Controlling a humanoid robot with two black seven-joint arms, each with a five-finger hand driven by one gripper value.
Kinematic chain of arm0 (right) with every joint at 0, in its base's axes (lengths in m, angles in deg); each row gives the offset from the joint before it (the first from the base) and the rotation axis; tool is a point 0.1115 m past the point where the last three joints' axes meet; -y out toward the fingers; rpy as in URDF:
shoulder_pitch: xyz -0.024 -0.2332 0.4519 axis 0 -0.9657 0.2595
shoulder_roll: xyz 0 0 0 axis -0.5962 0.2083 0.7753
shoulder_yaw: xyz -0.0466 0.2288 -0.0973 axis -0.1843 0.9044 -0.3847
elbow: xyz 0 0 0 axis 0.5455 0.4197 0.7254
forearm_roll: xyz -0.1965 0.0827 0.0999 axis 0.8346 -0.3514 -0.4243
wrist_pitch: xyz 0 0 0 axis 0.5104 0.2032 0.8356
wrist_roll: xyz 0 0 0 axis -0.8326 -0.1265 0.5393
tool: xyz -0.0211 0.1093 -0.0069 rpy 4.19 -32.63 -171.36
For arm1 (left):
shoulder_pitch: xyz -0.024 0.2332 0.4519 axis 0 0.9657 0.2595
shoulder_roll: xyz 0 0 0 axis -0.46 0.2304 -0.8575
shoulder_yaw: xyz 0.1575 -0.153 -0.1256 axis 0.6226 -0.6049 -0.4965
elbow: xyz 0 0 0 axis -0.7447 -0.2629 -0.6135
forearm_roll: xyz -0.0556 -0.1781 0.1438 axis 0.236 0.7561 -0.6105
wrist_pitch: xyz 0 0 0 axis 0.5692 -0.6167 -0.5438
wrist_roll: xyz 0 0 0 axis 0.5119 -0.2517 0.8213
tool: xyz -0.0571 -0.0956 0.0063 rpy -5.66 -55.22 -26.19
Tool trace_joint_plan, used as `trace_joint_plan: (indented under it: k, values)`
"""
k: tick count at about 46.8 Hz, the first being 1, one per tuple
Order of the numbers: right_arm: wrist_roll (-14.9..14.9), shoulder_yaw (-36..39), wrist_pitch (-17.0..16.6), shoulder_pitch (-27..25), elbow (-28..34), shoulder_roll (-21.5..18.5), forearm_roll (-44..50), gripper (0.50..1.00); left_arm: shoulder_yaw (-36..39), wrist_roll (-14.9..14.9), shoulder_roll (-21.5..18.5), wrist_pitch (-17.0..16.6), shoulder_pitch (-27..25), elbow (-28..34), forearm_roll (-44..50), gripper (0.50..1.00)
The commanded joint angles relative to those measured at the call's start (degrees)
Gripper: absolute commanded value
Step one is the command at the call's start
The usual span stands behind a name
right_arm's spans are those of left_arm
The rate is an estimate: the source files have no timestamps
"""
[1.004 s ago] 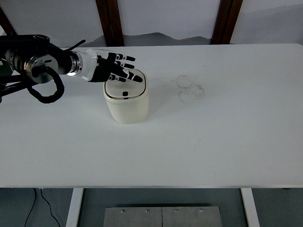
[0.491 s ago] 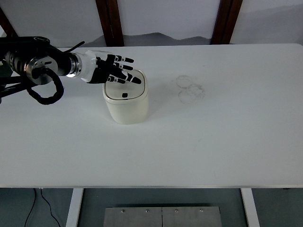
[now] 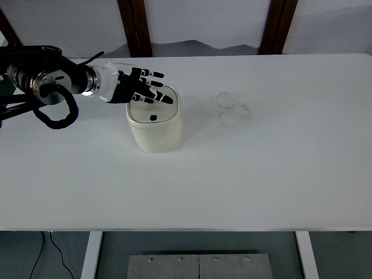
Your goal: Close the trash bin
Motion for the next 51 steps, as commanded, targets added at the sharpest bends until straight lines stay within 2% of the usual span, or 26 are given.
trace_joint_plan:
  k: [1, 31, 40, 45, 51]
  values:
    - [-0.01, -0.03, -0.04, 0.00, 0.00, 0.00, 0.00, 0.995, -0.07, -0.08, -0.12, 0.02, -0.17, 0.00, 0.00, 1.000]
    - [-0.01, 0.06, -0.04, 0.00, 0.00, 0.00, -0.09, 0.995, -0.87, -0.26, -2.23, 0.81, -3.59, -1.14, 0.09, 1.000]
    - [-0.01, 0.06, -0.04, 0.00, 0.00, 0.00, -0.09, 0.995, -4.38, -0.78, -3.46, 1.77, -2.89, -6.23, -0.09, 1.000]
    - [-0.01, 0.06, -0.04, 0.00, 0.00, 0.00, -0.09, 0.995, -6.49, -1.14, -4.16, 3.62, -1.58, -9.75, -0.35, 1.000]
    - [-0.01, 0.06, -0.04, 0.00, 0.00, 0.00, -0.09, 0.995, -9.91, -3.77, -4.25, 5.90, 0.53, -14.06, -0.62, 1.000]
